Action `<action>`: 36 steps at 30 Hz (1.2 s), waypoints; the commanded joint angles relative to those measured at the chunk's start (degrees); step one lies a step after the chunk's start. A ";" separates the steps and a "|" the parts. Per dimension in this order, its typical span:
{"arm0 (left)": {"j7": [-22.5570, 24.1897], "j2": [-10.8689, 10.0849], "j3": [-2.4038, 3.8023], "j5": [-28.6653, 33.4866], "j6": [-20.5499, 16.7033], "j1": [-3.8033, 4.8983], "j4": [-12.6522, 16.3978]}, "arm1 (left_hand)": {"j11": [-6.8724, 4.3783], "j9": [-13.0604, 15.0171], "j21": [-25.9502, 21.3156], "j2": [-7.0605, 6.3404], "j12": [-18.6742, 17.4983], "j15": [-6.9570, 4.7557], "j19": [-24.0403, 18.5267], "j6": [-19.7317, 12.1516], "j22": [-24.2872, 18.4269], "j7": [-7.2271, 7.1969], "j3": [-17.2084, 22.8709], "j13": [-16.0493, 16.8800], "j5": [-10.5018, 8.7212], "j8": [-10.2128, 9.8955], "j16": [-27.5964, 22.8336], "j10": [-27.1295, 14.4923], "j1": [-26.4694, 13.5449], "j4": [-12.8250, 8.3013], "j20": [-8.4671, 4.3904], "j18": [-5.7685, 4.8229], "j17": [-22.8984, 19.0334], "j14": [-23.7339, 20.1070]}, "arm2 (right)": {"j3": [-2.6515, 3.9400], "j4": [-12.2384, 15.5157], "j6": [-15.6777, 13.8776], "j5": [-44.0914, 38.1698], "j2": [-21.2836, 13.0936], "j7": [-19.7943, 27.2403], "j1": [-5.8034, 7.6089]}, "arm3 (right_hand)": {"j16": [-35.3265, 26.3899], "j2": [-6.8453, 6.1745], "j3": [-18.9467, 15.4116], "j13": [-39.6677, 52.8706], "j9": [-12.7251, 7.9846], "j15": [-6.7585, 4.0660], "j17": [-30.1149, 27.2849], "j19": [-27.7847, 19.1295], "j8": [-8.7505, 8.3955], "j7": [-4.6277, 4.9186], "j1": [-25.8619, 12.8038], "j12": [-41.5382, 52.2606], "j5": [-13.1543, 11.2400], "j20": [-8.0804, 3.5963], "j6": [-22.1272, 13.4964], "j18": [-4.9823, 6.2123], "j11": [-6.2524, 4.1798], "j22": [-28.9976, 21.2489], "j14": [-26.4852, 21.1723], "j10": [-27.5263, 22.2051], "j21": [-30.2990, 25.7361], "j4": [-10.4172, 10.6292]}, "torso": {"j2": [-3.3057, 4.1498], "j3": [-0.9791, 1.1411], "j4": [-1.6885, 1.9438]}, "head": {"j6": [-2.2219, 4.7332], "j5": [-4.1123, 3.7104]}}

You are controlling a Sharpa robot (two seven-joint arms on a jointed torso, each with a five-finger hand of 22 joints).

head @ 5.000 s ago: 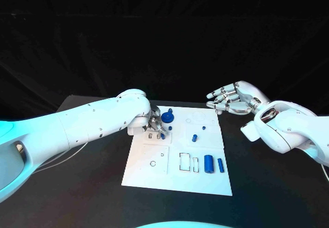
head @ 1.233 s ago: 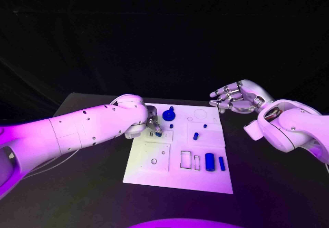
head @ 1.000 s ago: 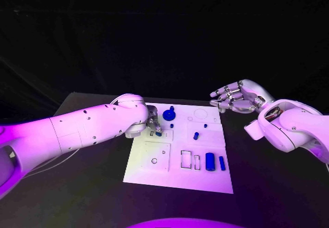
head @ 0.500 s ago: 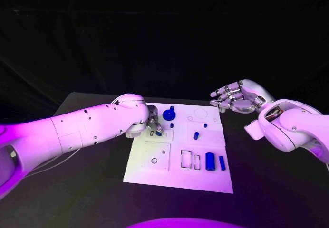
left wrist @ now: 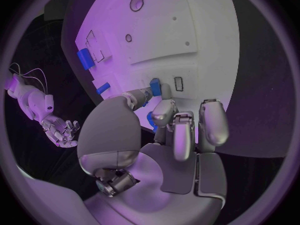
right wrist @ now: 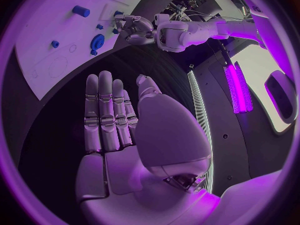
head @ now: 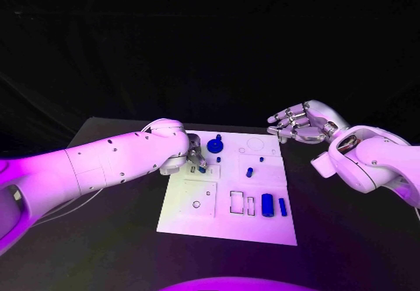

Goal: Assemble the parts on the task board

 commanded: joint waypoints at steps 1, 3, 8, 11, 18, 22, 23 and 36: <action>-0.46 0.30 -0.04 -0.14 1.89 -0.06 -0.49 | 0.07 3.00 0.23 0.14 0.15 -0.27 0.41 1.60 0.08 -1.67 -0.45 0.05 0.09 0.11 0.31 -0.22 -0.59 0.24 0.07 -1.02 14.91 5.98 | 0.00 0.14 0.55 -0.49 -0.01 0.42 -0.04 | -0.31 -0.09 -0.13 -0.04 -0.05 -0.03 -0.05 0.01 0.38 0.19 -0.26 -0.21 0.21 0.42 -0.01 0.23 0.13 -0.09 -0.30 -0.11 -0.19 0.28 | -0.05 -0.01 0.00 | -0.07 -0.02; -0.49 0.47 -0.04 -0.14 2.06 -0.06 -0.76 | 0.08 3.00 0.21 0.17 0.15 -0.27 0.41 1.66 0.06 -1.67 -0.77 0.03 0.09 0.05 0.31 -0.24 -0.73 0.52 0.06 -1.01 14.91 5.98 | 0.00 0.17 0.47 -0.49 -0.01 0.50 -0.04 | -0.31 -0.09 -0.13 -0.04 -0.05 -0.03 -0.05 0.01 0.38 0.19 -0.26 -0.21 0.21 0.42 -0.01 0.23 0.13 -0.09 -0.30 -0.11 -0.19 0.28 | -0.05 0.00 0.00 | -0.09 -0.04; -0.53 0.79 -0.04 -0.13 2.28 -0.06 -1.25 | 0.08 2.98 0.18 0.26 0.22 -0.27 0.42 1.79 0.05 -1.66 -1.59 0.05 0.10 -0.10 0.30 -0.26 -1.06 1.23 0.03 -1.01 14.90 5.98 | 0.00 0.22 0.43 -0.49 0.02 0.54 -0.04 | -0.32 -0.10 -0.13 -0.06 -0.05 -0.03 -0.05 0.02 0.39 0.19 -0.24 -0.21 0.18 0.42 -0.01 0.23 0.12 -0.10 -0.30 -0.11 -0.21 0.27 | 0.00 -0.01 -0.03 | -0.13 -0.03; -0.54 0.88 -0.04 -0.10 2.27 -0.06 -1.42 | 0.09 2.97 0.14 0.30 0.33 -0.26 0.43 1.97 0.03 -1.67 -2.96 0.10 0.08 -0.27 0.28 -0.26 -1.36 2.01 0.02 -1.01 14.86 5.96 | 0.00 0.23 0.44 -0.48 0.00 0.53 -0.04 | -0.34 -0.12 -0.13 -0.10 -0.05 -0.04 -0.06 0.02 0.40 0.18 -0.21 -0.21 0.15 0.43 -0.01 0.23 0.12 -0.12 -0.30 -0.11 -0.23 0.25 | -0.04 -0.04 0.05 | -0.13 -0.10; -0.57 0.96 -0.04 -0.08 2.27 -0.06 -1.75 | 0.12 2.94 0.11 0.72 0.65 -0.26 0.51 2.30 0.11 -1.65 -5.67 0.34 0.08 -0.61 0.27 -0.23 -1.58 3.46 -0.02 -1.03 14.84 5.96 | 0.00 0.22 0.46 -0.46 -0.01 0.53 -0.04 | -0.38 -0.13 -0.16 -0.16 -0.05 -0.03 -0.06 0.02 0.42 0.19 -0.29 -0.20 0.08 0.44 -0.02 0.23 0.14 -0.16 -0.30 -0.11 -0.27 0.30 | -0.08 -0.04 0.09 | -0.13 -0.13; -0.67 0.98 -0.04 -0.07 2.43 -0.06 -1.85 | 0.13 2.93 0.10 1.02 0.83 -0.25 0.57 2.53 0.16 -1.64 -7.66 0.45 0.07 -0.82 0.32 -0.19 -1.69 4.47 -0.03 -1.04 14.92 5.98 | 0.00 0.17 0.51 -0.44 -0.01 0.53 -0.04 | -0.42 -0.14 -0.19 -0.21 -0.05 -0.01 -0.07 0.03 0.44 0.21 -0.38 -0.20 0.04 0.45 -0.02 0.23 0.16 -0.20 -0.30 -0.12 -0.31 0.36 | -0.10 -0.07 0.07 | -0.23 -0.13; -0.69 0.98 -0.05 -0.07 2.46 -0.06 -1.86 | 0.14 2.93 0.11 1.07 0.88 -0.23 0.61 2.61 0.22 -1.64 -8.14 0.49 0.06 -0.85 0.33 -0.17 -1.79 4.75 -0.03 -1.05 14.96 5.99 | 0.00 0.17 0.52 -0.44 -0.01 0.53 -0.04 | -0.42 -0.14 -0.19 -0.21 -0.05 -0.01 -0.07 0.03 0.44 0.21 -0.38 -0.20 0.04 0.45 -0.02 0.23 0.16 -0.20 -0.30 -0.12 -0.31 0.36 | -0.09 -0.07 0.06 | -0.23 -0.12; -0.74 0.88 -0.04 -0.16 2.20 -0.06 -1.93 | 0.20 3.02 0.10 2.25 1.64 -0.19 0.80 3.29 0.43 -1.58 -15.44 1.20 0.02 -1.27 0.34 0.02 -2.89 7.26 -0.08 -1.09 14.96 5.99 | 0.00 0.09 0.57 -0.17 -0.10 0.53 -0.04 | -0.61 -0.24 -0.45 -0.48 -0.07 0.06 -0.10 0.03 0.52 0.25 -0.86 -0.13 -0.21 0.51 -0.09 0.22 0.23 -0.40 -0.32 -0.12 -0.53 0.64 | -0.08 -0.05 0.06 | -0.20 -0.12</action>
